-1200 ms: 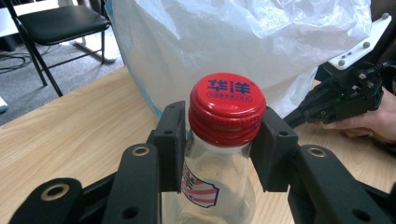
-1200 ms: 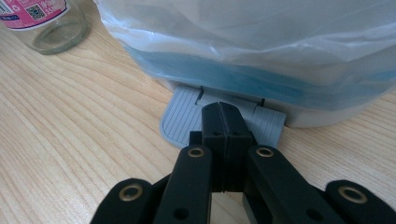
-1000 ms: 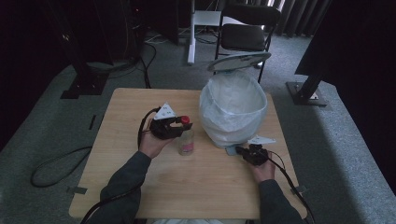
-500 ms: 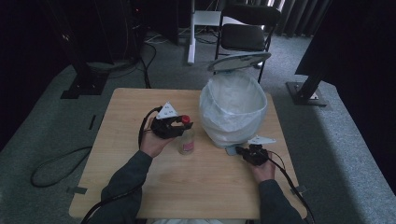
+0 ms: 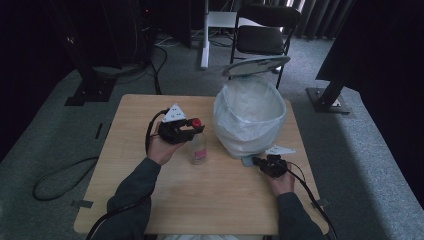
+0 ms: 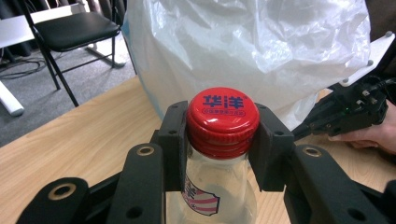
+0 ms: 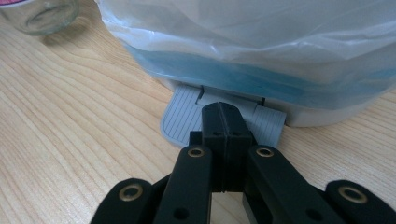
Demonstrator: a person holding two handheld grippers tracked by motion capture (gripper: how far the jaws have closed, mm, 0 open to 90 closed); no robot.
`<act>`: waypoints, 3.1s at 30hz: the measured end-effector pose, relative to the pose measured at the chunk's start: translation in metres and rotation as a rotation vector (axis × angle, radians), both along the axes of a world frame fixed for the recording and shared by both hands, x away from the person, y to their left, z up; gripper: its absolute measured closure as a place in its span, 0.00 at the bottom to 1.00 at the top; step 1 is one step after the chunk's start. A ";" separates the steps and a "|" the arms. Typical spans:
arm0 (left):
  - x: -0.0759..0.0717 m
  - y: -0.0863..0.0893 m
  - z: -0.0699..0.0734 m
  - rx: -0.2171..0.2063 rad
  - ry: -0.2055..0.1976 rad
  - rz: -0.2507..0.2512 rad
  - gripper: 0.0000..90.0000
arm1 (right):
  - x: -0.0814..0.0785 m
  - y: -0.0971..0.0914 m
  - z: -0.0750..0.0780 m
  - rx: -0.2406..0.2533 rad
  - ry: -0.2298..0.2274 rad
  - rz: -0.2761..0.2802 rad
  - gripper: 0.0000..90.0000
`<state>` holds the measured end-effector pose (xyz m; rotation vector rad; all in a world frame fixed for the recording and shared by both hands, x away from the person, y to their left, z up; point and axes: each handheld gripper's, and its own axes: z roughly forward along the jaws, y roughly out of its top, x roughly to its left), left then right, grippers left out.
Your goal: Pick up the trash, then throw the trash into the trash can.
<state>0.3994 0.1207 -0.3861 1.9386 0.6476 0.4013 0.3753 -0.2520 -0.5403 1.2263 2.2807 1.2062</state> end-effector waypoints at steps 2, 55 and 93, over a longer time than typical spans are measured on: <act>0.000 0.000 0.002 -0.003 -0.001 -0.003 0.69 | 0.000 0.000 0.000 0.001 0.001 0.000 1.00; 0.020 -0.012 0.064 -0.051 -0.030 -0.073 0.70 | 0.000 -0.001 0.000 0.002 0.005 0.003 1.00; 0.024 -0.015 0.135 -0.063 -0.084 -0.105 0.70 | 0.000 -0.001 0.000 0.010 0.010 0.002 1.00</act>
